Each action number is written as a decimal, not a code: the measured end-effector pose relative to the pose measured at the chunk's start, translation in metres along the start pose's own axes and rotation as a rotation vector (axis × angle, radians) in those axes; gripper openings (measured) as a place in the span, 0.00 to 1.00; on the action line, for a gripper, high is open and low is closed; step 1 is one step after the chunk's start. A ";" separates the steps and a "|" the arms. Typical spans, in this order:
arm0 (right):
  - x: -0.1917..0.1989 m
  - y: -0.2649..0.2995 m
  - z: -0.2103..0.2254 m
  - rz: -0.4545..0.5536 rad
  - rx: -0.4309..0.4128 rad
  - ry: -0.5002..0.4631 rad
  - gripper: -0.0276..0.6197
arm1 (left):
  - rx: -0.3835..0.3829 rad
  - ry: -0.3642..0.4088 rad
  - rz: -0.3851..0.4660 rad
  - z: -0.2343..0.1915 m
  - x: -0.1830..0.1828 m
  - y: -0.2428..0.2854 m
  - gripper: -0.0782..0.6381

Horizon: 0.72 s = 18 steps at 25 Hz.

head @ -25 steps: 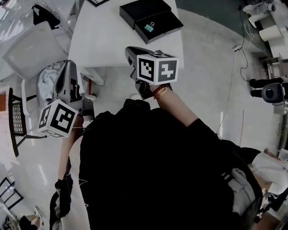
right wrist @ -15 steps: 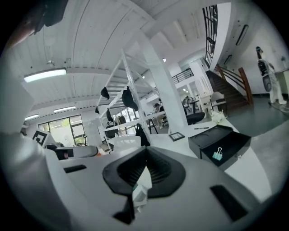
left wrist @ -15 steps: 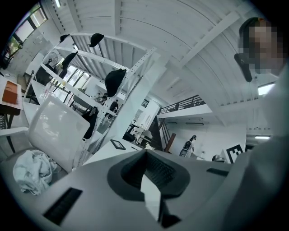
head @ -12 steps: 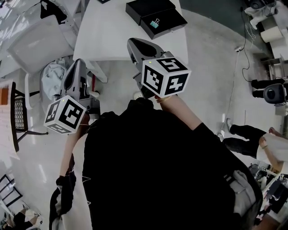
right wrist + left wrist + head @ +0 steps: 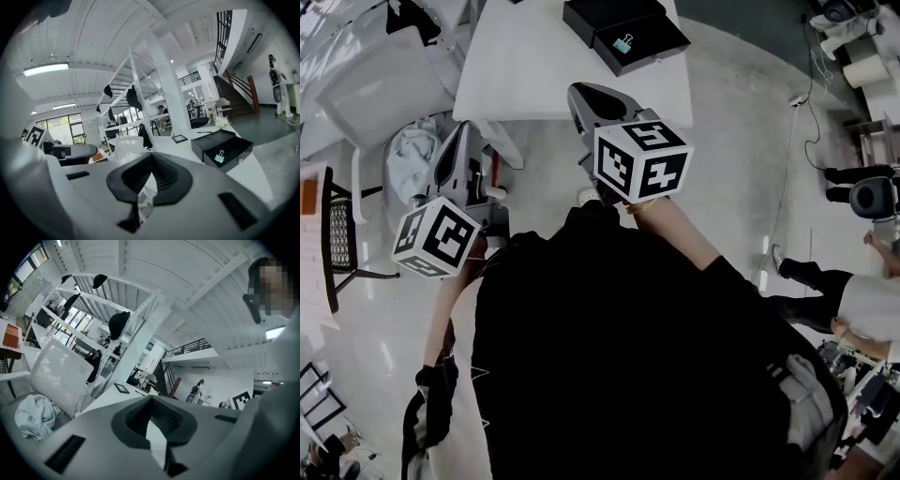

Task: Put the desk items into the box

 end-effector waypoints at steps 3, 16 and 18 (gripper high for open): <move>0.001 0.000 0.001 -0.006 0.005 0.001 0.05 | 0.000 0.001 0.001 0.000 -0.001 -0.001 0.12; 0.002 0.004 0.004 -0.012 0.013 -0.011 0.05 | 0.007 -0.006 -0.003 -0.003 0.001 0.006 0.12; 0.001 0.004 0.004 -0.011 0.015 -0.013 0.05 | 0.009 -0.005 -0.005 -0.003 0.001 0.007 0.12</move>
Point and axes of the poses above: the fingertips, and each gripper's own axes: y forward along the fingers, z to its right, x out of its underside, the point moved 7 cm from there along -y, backward along the fingers, and after that the axes turned 14 degrees about -z, right-handed, at the moved point
